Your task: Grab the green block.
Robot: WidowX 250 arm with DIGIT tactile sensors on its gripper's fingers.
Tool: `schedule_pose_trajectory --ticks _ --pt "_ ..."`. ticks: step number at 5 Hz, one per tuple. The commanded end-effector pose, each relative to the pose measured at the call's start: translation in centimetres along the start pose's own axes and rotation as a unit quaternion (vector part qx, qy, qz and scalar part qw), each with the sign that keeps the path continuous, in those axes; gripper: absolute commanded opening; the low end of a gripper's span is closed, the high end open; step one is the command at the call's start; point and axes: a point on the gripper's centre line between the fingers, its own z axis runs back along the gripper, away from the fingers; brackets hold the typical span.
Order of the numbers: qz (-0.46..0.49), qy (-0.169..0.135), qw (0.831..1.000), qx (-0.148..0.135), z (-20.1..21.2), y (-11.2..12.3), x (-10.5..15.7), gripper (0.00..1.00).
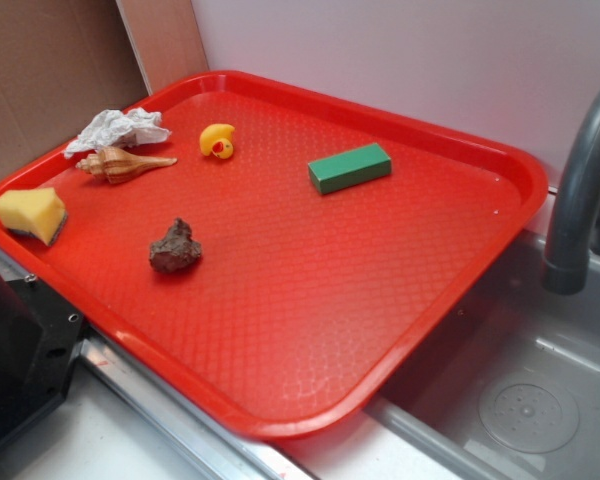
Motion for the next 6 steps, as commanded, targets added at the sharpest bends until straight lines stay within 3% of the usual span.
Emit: schedule_pose_trajectory --ticks 1,2,3,4,5,6 --pt "0.000 0.000 1.000 0.000 0.0 0.0 0.0 1.00" --pt "-0.071 -0.035 0.997 -0.005 -5.4 0.7 4.5 1.00" --pt "-0.069 -0.059 0.996 0.008 -8.2 0.3 9.5 1.00" --pt "-0.065 -0.061 0.996 0.030 -10.0 -1.0 13.9 1.00" --pt "-0.069 -0.033 0.996 0.045 -14.4 -2.6 18.2 1.00" --pt "-0.091 -0.021 0.995 0.041 -18.3 -2.6 19.4 1.00"
